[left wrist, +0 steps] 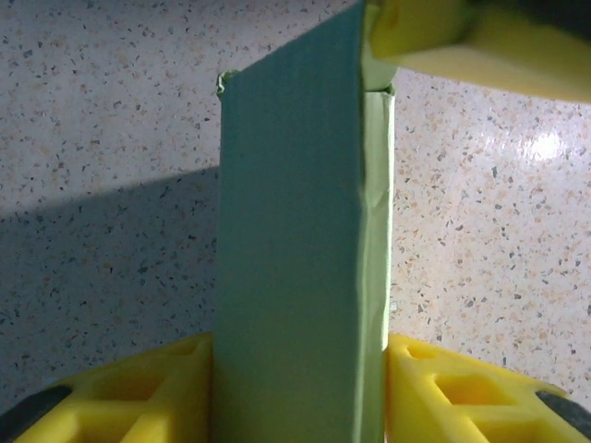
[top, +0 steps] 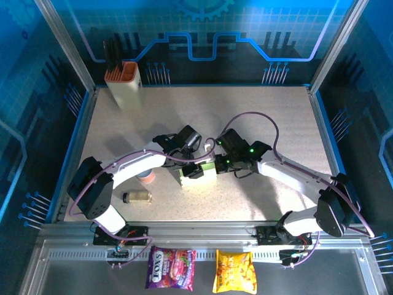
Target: Fold the paper box
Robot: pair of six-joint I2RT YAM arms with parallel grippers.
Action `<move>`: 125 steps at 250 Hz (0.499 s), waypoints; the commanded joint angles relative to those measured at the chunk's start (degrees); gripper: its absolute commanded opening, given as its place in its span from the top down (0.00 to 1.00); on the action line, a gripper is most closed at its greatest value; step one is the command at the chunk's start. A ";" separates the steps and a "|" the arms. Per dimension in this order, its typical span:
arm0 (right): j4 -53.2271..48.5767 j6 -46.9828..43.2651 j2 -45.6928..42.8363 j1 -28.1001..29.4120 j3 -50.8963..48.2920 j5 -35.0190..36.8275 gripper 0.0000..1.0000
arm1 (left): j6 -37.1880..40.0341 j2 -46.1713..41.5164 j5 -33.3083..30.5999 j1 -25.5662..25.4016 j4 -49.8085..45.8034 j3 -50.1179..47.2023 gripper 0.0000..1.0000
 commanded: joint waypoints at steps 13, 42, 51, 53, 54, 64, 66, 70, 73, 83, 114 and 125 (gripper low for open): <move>-1.25 -0.06 -1.24 0.63 -0.67 2.01 1.00 | -3.33 -3.73 -0.90 -0.31 1.10 -1.17 0.46; -1.49 -0.16 -1.15 0.63 -0.12 2.14 1.00 | -6.39 -6.57 -1.96 -0.31 2.26 -2.19 0.40; -1.58 -0.07 -1.17 0.63 -0.06 2.13 1.00 | -7.73 -7.59 -2.36 -0.30 2.82 -2.66 0.38; -1.58 -0.03 -1.22 0.63 0.05 2.13 1.00 | -8.01 -7.89 -2.48 -0.34 2.98 -2.80 0.38; -1.59 -0.05 -1.23 0.63 0.02 2.15 1.00 | -8.17 -7.97 -2.52 -0.35 3.02 -2.83 0.38; -1.62 0.02 -1.24 0.64 0.12 2.16 1.00 | -10.00 -9.22 -2.88 -0.36 3.69 -3.51 0.38; -1.67 0.08 -1.24 0.61 0.16 2.16 1.00 | -10.42 -9.44 -2.97 -0.36 3.86 -3.67 0.37; -1.71 0.13 -1.24 0.63 0.17 2.23 1.00 | -11.27 -10.00 -3.06 -0.36 4.05 -3.67 0.37; -1.74 0.13 -1.23 0.63 0.17 2.24 1.00 | -11.83 -10.38 -3.15 -0.31 4.30 -4.00 0.37; -1.78 0.11 -1.28 0.62 0.31 2.27 1.00 | -13.96 -11.71 -3.32 -0.35 4.78 -4.70 0.37; -2.26 0.20 -1.24 0.63 0.98 2.29 1.00 | -22.25 -15.16 -4.92 -0.34 5.28 -6.14 0.35; -2.32 0.20 -1.24 0.63 1.29 2.25 1.00 | -26.03 -16.22 -5.84 -0.27 5.11 -6.43 0.34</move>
